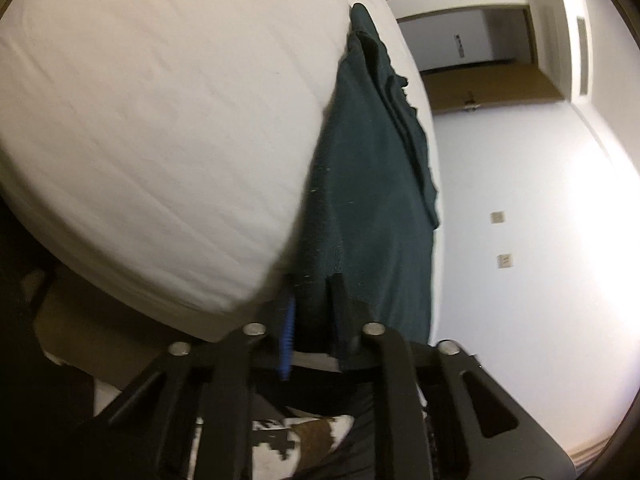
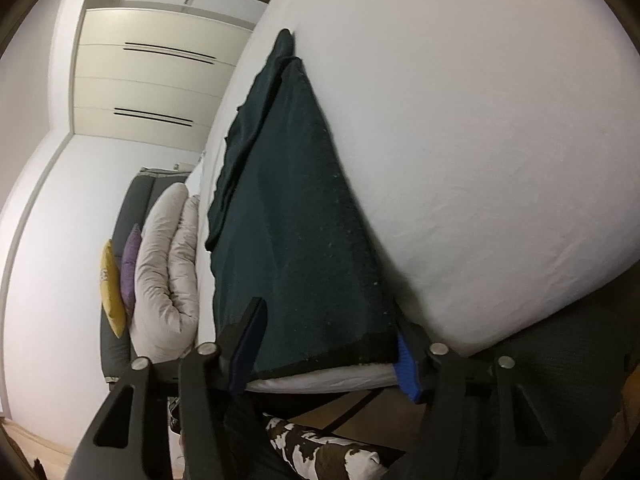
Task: Fold small clothes
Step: 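Lift the hem with the left tool while the right tool grasps the hem beside it, then fold the hem over toward the collar with both tools and lay it down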
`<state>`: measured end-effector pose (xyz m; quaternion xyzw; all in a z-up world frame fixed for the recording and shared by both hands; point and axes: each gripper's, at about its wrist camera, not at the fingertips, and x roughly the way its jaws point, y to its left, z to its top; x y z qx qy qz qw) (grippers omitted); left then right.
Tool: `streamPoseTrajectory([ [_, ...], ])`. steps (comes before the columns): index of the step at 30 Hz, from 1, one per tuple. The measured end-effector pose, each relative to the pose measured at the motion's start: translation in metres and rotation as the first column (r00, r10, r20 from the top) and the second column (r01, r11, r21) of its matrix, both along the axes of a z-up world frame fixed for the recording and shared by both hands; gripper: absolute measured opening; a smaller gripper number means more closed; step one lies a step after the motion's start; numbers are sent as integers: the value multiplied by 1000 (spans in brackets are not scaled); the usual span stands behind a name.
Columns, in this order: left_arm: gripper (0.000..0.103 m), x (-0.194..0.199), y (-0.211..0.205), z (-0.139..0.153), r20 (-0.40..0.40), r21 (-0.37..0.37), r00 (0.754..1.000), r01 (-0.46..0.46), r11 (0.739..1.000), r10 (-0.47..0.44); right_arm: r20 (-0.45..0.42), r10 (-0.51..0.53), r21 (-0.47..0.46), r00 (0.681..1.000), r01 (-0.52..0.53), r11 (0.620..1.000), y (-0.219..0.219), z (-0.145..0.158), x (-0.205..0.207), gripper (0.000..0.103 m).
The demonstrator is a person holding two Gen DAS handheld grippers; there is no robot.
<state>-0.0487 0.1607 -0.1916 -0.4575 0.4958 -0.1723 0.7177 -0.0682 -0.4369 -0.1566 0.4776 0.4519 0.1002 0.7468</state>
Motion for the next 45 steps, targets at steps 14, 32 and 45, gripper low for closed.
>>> streamPoseTrajectory([
  [14, 4, -6, -7, 9, 46, 139, 998, 28, 990, -35, -38, 38, -50, 999, -40, 998, 0, -3, 2, 16],
  [32, 4, -5, 4, 43, 150, 52, 988, -36, 998, 28, 143, 27, -76, 989, -16, 997, 29, 61, 6, 8],
  [45, 4, 5, 24, 75, 182, -93, 976, -106, 990, 121, 204, -40, -7, 978, 42, 999, 28, 79, 12, 8],
])
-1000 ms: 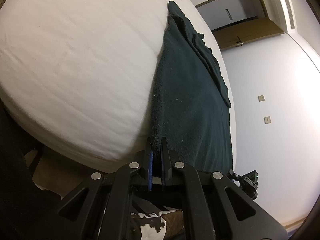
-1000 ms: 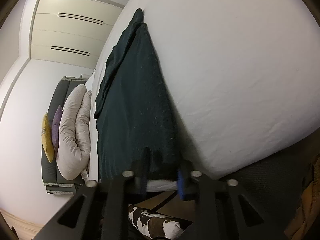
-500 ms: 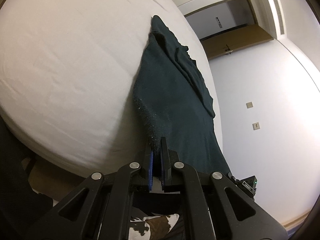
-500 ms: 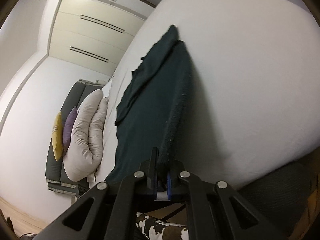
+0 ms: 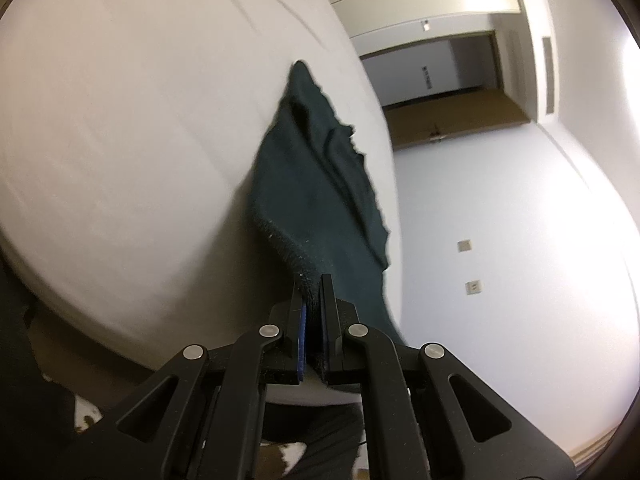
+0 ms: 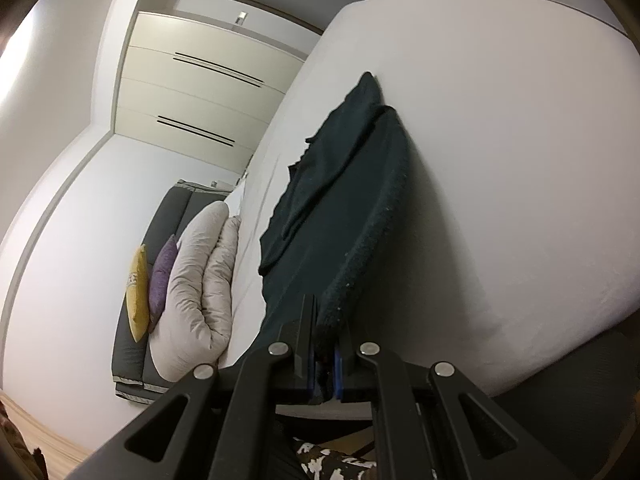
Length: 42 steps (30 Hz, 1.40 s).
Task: Fold small clothes
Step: 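Fold the hem over toward the collar with both tools and lay it down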
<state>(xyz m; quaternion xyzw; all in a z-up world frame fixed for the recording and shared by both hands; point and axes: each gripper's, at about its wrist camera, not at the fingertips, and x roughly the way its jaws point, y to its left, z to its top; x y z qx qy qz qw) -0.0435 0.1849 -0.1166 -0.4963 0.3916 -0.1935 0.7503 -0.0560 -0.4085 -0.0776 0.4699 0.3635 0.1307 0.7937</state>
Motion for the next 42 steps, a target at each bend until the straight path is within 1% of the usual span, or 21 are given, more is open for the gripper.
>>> streamPoseTrajectory([
  [6, 4, 18, 5, 34, 60, -62, 998, -27, 998, 31, 57, -40, 61, 998, 36, 998, -4, 18, 11, 8],
  [9, 4, 30, 7, 49, 85, -73, 995, -39, 997, 45, 93, -73, 95, 993, 65, 993, -7, 31, 21, 8],
  [13, 4, 56, 10, 68, 107, -93, 992, -56, 994, 66, 122, -103, 119, 987, 88, 989, -12, 46, 41, 8],
  [17, 4, 86, 11, 79, 105, -112, 990, -82, 990, 94, 138, -147, 155, 980, 125, 980, -17, 56, 69, 8],
  [19, 4, 101, 11, 85, 108, -109, 988, -95, 989, 107, 139, -168, 155, 976, 146, 977, -19, 60, 85, 8],
  [22, 4, 133, 8, 95, 114, -95, 986, -111, 989, 122, 129, -197, 167, 972, 174, 970, -24, 60, 112, 8],
  [26, 4, 175, 1, 101, 110, -67, 986, -121, 990, 128, 117, -220, 142, 969, 203, 969, -29, 60, 157, 8],
  [29, 4, 211, -3, 101, 96, -43, 987, -127, 991, 131, 97, -225, 122, 969, 213, 969, -33, 58, 191, 8],
  [33, 4, 262, -6, 93, 62, -17, 988, -138, 990, 139, 64, -237, 82, 969, 232, 969, -36, 52, 243, 8],
  [36, 4, 297, -9, 84, 37, 32, 989, -141, 989, 140, 40, -230, 55, 972, 228, 972, -36, 45, 276, 8],
  [37, 4, 308, -10, 79, 25, 40, 990, -140, 989, 139, 20, -233, 47, 972, 232, 972, -36, 39, 291, 8],
  [40, 4, 338, -10, 65, -4, 57, 990, -143, 988, 143, -21, -242, 35, 970, 243, 969, -38, 22, 319, 8],
  [42, 4, 357, -12, 56, -21, 82, 990, -139, 987, 142, -45, -248, 20, 968, 249, 968, -40, 11, 335, 8],
])
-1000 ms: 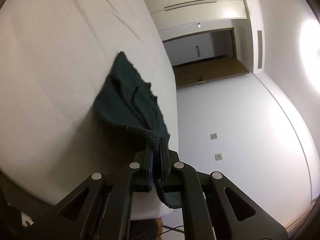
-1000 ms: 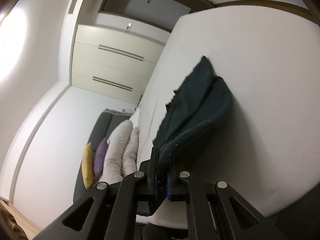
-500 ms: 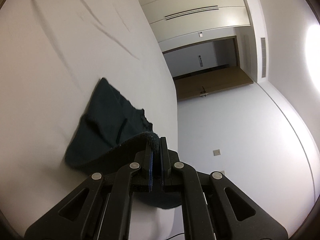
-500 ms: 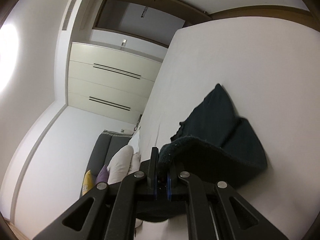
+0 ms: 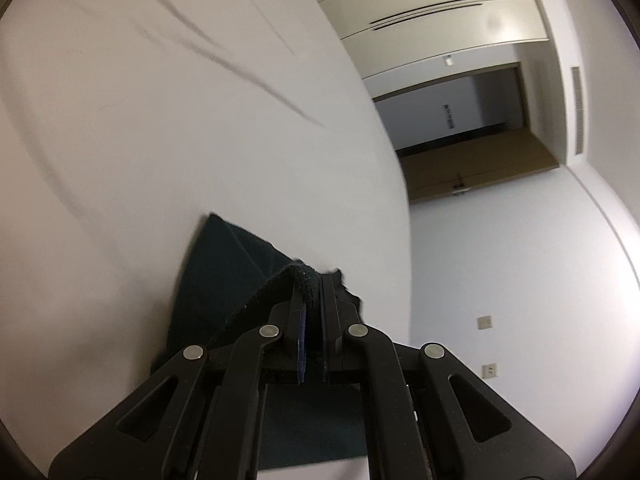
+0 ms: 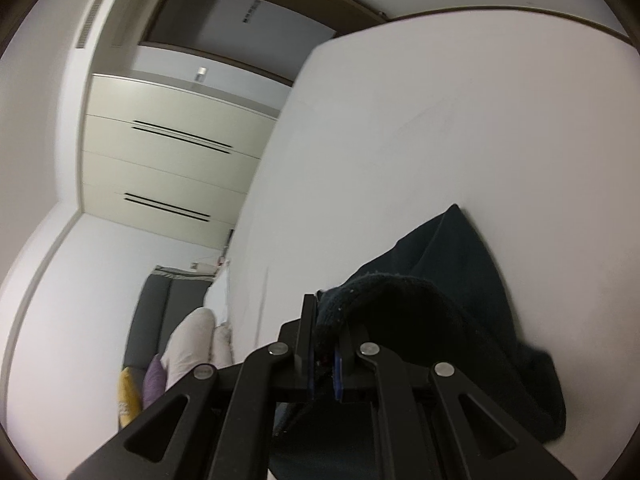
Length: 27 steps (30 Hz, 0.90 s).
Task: Fold small clothes
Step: 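Fold the hem over toward the collar with both tools and lay it down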
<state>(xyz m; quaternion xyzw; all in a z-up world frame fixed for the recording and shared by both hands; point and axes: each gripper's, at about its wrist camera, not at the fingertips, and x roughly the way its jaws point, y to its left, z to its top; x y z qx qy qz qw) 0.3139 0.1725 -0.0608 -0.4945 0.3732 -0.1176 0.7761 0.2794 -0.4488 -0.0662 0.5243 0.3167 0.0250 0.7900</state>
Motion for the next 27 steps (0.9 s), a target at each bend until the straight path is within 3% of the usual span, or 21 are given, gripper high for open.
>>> streamPoseTrajectory([
  [13, 4, 101, -25, -57, -86, 61, 996, 38, 997, -33, -130, -78, -33, 988, 75, 997, -23, -60, 57, 8],
  [16, 4, 122, -32, -79, -141, 68, 989, 60, 996, -50, -154, -101, -47, 983, 95, 994, -27, -69, 62, 8],
  [18, 6, 129, -35, -93, -168, 50, 983, 77, 996, -68, -184, -138, -57, 973, 130, 990, -29, -77, 66, 11],
  [20, 9, 132, -35, -97, -148, 39, 985, 89, 995, -83, -183, -162, -59, 970, 153, 986, -31, -81, 65, 23],
  [22, 21, 133, -31, -94, -128, 11, 987, 103, 995, -100, -155, -171, -30, 973, 168, 985, -35, -83, 62, 41],
  [23, 39, 133, -30, -91, -118, 7, 987, 110, 994, -108, -131, -174, -21, 976, 173, 985, -36, -81, 60, 51],
  [24, 68, 133, -27, -84, -102, 15, 988, 114, 993, -112, -115, -184, -32, 976, 181, 983, -37, -77, 57, 58],
  [26, 84, 127, -22, -69, -80, 60, 994, 80, 995, -76, -93, -235, -69, 968, 229, 971, -44, -68, 47, 66],
  [27, 84, 126, -18, -61, -65, 71, 995, 76, 995, -72, -81, -251, -61, 965, 247, 967, -50, -63, 41, 67],
])
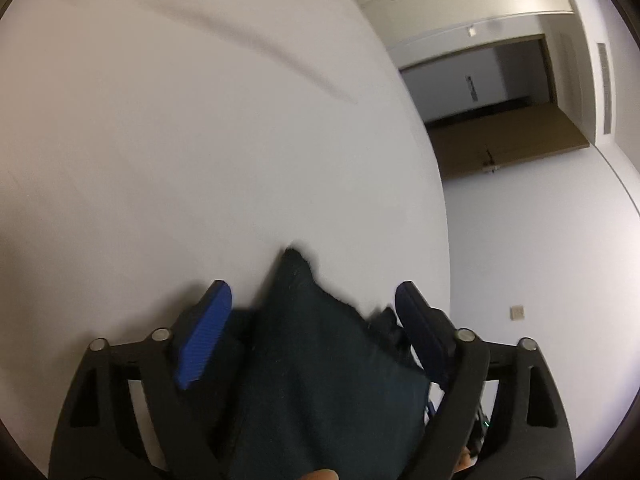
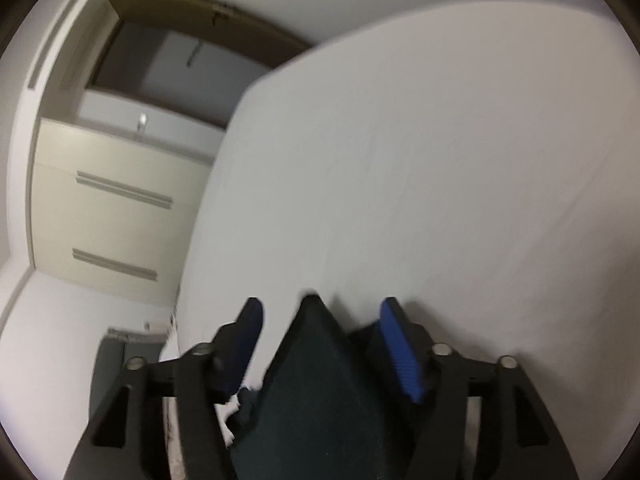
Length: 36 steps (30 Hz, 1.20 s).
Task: Fold small clothes
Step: 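Fold the hem over toward the collar with both tools and lay it down, then grasp the folded sweater edge with both tools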
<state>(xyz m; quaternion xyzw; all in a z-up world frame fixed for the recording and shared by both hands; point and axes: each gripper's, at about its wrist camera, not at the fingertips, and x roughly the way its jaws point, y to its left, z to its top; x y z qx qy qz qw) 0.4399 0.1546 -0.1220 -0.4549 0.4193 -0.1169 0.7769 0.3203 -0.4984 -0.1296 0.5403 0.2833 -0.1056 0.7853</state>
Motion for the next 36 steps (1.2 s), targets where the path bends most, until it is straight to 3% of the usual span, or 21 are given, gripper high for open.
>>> streamPoseTrajectory([
  [4, 84, -14, 11, 31, 53, 32, 998, 29, 999, -31, 34, 0, -15, 999, 1, 1000, -4, 17, -22, 67],
  [8, 84, -48, 15, 45, 79, 118, 996, 29, 993, -38, 61, 103, -103, 993, -97, 990, 17, 42, -37, 67],
  [12, 84, -93, 22, 43, 84, 194, 996, -3, 981, -14, 36, 255, -200, 966, -243, 949, 61, 53, -52, 67],
  [16, 84, -126, 23, 40, 83, 212, 996, 5, 977, -23, 6, 370, -268, 929, -355, 895, 95, 56, -62, 67],
  [19, 84, -143, -3, 50, 117, 290, 989, 52, 956, -89, -8, 436, -310, 900, -417, 854, 117, 56, -67, 67],
  [21, 84, -148, -21, 56, 133, 410, 980, 79, 909, -145, -11, 445, -303, 895, -427, 852, 117, 53, -65, 67],
  [22, 84, -148, -32, 55, 114, 491, 981, 82, 867, -157, -26, 432, -301, 901, -419, 857, 115, 50, -63, 67],
  [23, 84, -148, -35, 51, 98, 508, 983, 88, 857, -158, -38, 423, -299, 905, -414, 860, 114, 47, -60, 67],
  [25, 83, -153, -36, 38, 75, 459, 981, 126, 880, -179, -66, 412, -290, 909, -413, 863, 112, 38, -64, 67],
  [27, 70, -157, -42, 27, 42, 459, 979, 160, 874, -201, -128, 433, -271, 892, -452, 850, 116, 23, -61, 67],
  [29, 51, -162, -44, 11, -7, 458, 974, 204, 865, -226, -224, 459, -253, 859, -507, 824, 119, 1, -58, 57],
  [30, 46, -166, -43, 5, -17, 448, 972, 216, 868, -234, -226, 454, -277, 862, -504, 818, 119, -3, -60, 56],
  [33, 37, -173, -44, -6, -1, 453, 971, 213, 866, -238, -203, 455, -286, 867, -497, 819, 119, 2, -71, 56],
  [36, 35, -180, -41, -11, 10, 443, 971, 209, 872, -238, -179, 466, -296, 866, -499, 814, 120, 7, -84, 56],
])
